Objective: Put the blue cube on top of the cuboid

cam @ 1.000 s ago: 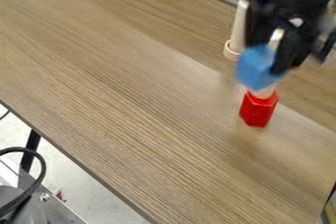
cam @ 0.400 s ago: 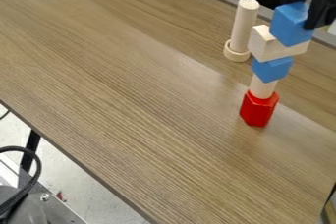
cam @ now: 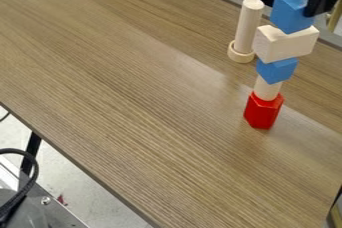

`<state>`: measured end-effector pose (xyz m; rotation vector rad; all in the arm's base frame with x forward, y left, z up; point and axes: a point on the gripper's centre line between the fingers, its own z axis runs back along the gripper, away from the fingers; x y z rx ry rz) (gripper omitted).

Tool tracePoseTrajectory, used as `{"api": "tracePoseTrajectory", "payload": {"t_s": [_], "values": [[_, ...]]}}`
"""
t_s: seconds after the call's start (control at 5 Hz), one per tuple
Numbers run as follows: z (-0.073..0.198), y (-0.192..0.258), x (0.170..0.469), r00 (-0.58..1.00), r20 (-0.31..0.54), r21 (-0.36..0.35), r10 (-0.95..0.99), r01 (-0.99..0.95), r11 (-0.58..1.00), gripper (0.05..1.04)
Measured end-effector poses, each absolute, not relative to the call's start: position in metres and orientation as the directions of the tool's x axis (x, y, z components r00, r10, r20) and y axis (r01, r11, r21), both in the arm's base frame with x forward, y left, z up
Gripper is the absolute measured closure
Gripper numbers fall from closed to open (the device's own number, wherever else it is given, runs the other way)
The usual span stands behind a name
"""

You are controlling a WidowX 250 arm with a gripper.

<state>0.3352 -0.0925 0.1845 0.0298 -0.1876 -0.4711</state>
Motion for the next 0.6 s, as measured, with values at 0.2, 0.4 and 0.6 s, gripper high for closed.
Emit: {"api": "tracePoseTrajectory", "payload": {"t_s": [0.2,0.4,0.6], "values": [[0.183,-0.089,0.336,0.879,0.164,0.071,-0.449,0.443,0.894,0.548],[0.181,-0.09,0.336,0.877,0.159,0.062,-0.453,0.449,0.892,0.548],[0.171,-0.089,0.339,0.88,0.136,0.061,-0.454,0.45,0.891,0.547]]}}
